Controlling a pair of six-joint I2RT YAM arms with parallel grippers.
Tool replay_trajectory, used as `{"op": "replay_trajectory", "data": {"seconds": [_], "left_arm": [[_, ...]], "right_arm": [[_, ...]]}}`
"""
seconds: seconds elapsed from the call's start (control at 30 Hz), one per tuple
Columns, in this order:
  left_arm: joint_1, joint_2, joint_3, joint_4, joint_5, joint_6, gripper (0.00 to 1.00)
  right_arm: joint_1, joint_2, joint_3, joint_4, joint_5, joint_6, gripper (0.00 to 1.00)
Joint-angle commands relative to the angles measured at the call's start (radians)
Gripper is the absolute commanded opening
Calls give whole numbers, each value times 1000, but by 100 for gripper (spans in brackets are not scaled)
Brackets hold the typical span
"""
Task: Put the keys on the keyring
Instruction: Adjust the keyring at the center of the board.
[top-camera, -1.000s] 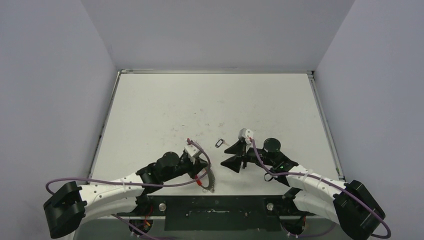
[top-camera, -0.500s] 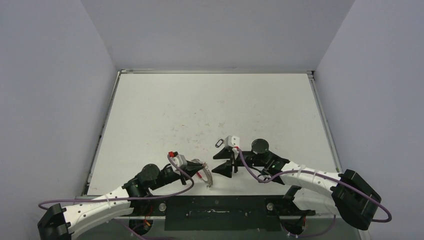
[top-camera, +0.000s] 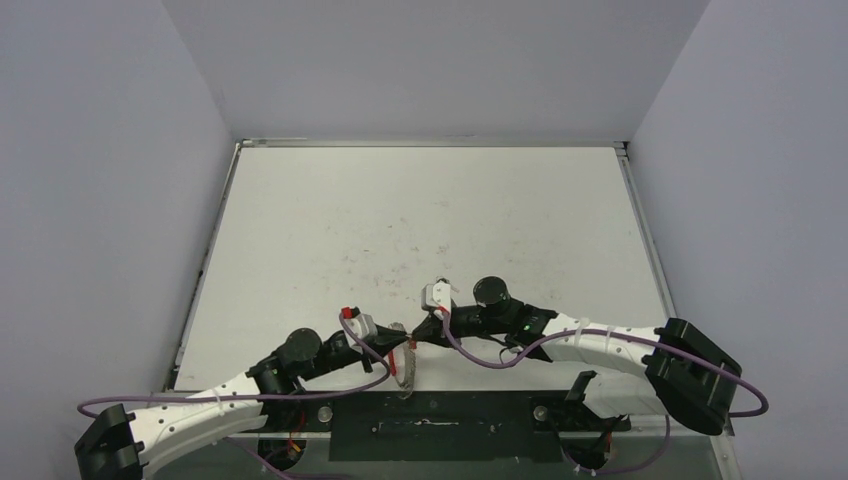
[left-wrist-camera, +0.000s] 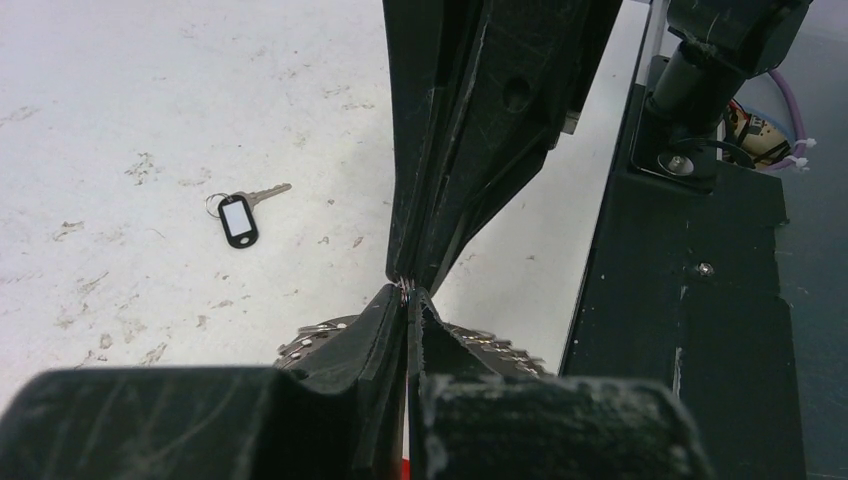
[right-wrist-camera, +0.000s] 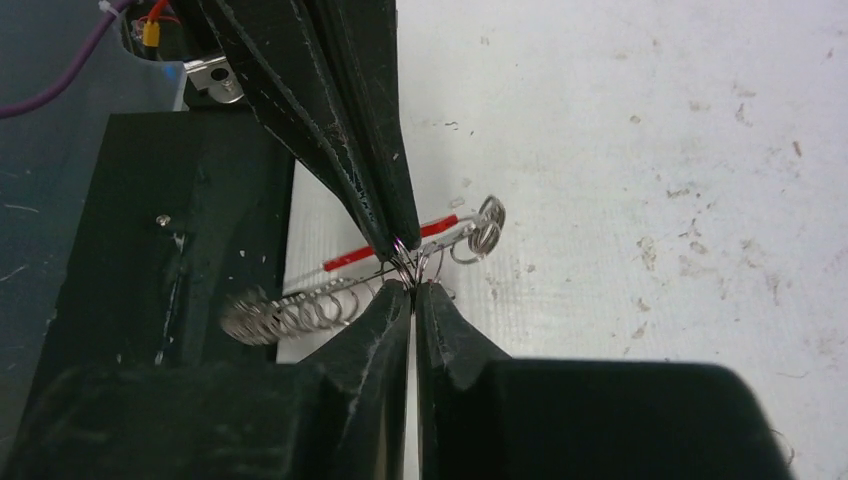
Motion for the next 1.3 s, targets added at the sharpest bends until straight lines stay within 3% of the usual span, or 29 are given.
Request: {"op": "replay_trajectory", "data": {"seconds": [0.0, 0.2, 0.43, 0.5, 0.6, 0.73, 0.9, 1.07, 1.27], "left_arm": [[5, -13, 10, 66, 7, 11, 0], [5, -37, 8, 17, -20, 11, 0], [5, -29, 8, 4, -27, 13, 0], [5, -24, 7, 12, -20, 21, 0], [5, -22, 4, 23, -7, 34, 0], [5, -22, 0, 38, 20, 51, 0], [5, -22, -9, 48, 52, 69, 0], [5, -22, -23, 69, 122, 157, 0], [4, -29, -33, 72, 158, 219, 0]], "right_arm": [[23, -2, 57, -87, 31, -75, 0], [33, -79, 30, -164, 118, -117, 0], [36, -148, -9, -169, 101, -155, 0], [37, -166, -18, -159, 87, -163, 11], [37, -206, -39, -107, 74, -167, 36], [36, -237, -49, -66, 95, -167, 48], [36, -214, -20, -56, 107, -162, 46], [36, -155, 13, -52, 127, -147, 34], [37, -102, 26, -43, 69, -157, 35]]}}
